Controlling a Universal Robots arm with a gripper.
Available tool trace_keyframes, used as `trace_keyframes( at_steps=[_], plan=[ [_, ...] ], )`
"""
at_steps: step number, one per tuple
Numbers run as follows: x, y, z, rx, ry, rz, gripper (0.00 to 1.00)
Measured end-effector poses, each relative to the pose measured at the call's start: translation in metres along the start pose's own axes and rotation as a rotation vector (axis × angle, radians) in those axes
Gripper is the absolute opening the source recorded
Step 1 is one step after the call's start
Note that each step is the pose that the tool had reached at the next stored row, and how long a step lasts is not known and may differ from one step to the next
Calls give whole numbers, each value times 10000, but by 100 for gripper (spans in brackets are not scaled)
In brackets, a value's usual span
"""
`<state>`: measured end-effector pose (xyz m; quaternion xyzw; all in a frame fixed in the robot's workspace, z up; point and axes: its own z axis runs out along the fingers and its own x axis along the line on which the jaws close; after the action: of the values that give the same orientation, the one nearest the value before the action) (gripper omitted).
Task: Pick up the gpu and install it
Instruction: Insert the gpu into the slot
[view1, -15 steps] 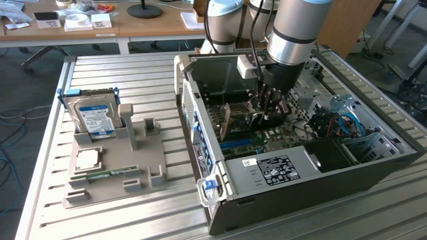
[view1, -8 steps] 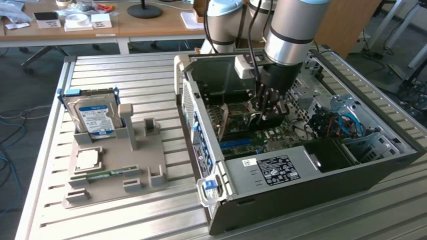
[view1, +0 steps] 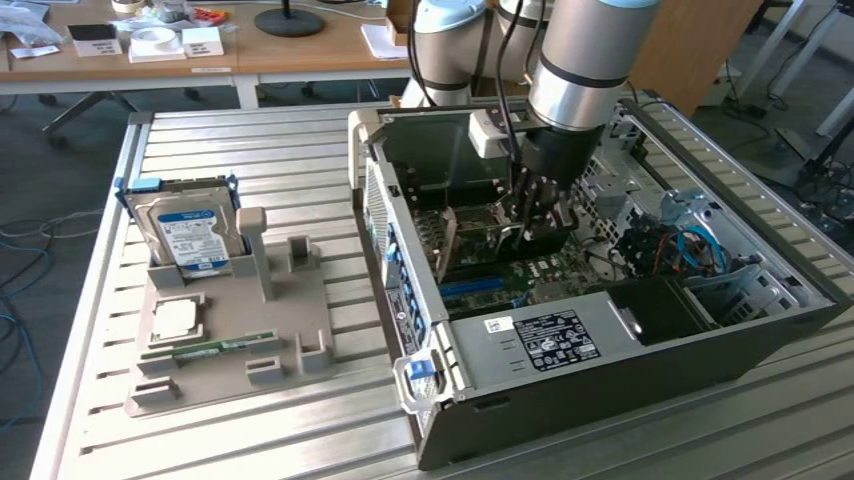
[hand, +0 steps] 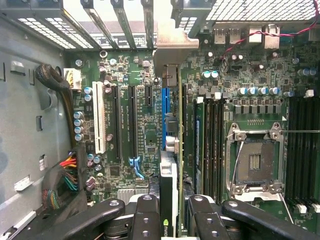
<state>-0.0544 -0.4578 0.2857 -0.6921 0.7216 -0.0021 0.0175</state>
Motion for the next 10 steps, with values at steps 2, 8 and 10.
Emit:
trace_keyframes(
  at_steps=[2, 8, 10],
  plan=[
    [1, 17, -1, 1, 0, -1, 27],
    [2, 44, -1, 6, 0, -2, 27],
    [2, 44, -1, 6, 0, -2, 27]
  ],
)
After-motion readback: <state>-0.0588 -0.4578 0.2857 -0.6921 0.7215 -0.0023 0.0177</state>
